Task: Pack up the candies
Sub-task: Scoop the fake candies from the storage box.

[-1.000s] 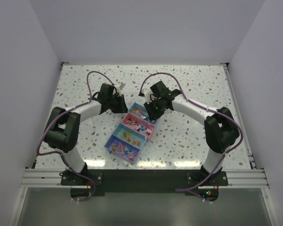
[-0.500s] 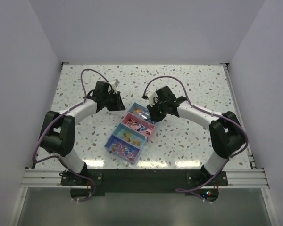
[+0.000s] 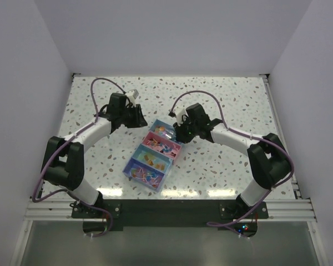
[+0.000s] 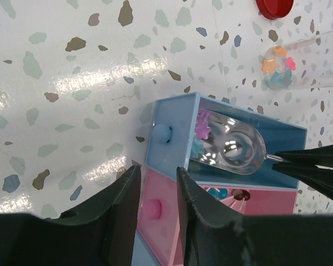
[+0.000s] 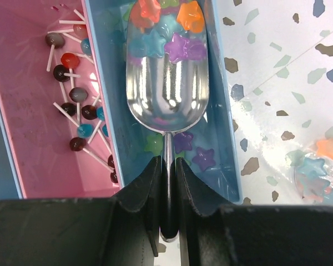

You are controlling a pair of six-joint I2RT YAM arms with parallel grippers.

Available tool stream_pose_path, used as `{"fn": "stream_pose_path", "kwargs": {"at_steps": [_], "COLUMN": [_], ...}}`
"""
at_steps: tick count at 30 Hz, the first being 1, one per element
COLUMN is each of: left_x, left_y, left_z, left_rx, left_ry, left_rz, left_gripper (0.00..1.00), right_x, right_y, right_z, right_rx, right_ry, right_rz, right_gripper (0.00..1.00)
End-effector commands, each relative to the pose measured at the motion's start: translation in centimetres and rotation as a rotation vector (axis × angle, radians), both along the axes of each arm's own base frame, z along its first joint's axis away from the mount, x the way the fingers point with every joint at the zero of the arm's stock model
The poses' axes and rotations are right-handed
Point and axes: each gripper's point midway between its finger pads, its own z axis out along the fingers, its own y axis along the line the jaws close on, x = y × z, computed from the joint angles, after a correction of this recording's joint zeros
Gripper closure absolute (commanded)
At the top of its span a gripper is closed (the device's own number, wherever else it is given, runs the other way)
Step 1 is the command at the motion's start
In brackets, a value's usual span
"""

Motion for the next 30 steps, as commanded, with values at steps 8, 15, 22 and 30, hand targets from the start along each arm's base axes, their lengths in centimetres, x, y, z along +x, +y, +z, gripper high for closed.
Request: {"fn": "stream_pose_path", "kwargs": {"at_steps": [8, 15, 22, 30], "left_x": [2.0, 2.5, 2.7, 2.7], "left_y": [1.4, 2.1, 2.9, 3.3], "left_z": [3.8, 5.1, 5.9, 5.5], "left_rx": [0.028, 0.042, 0.064, 0.080], "left_ry": [-0.128, -0.168, -0.205, -0.211], "left_rz": [0.052, 0.069, 0.093, 0.111], "left_gripper": [0.62, 0.60, 0.56, 0.54], "right_x": [1.9, 1.4, 0.5, 0.1], "right_y": [0.5, 0.0, -0.6, -0.4], "right_z": [7.1, 6.4, 6.3, 6.8], "right_rx": [0.127, 0.136, 0.167, 0.214], "right_ry": [-0.200, -0.202, -0.223, -0.254], "right_rz": [-0.004, 0.001, 0.006, 0.011], "right_gripper": [1.00, 1.00, 1.00, 1.00]}}
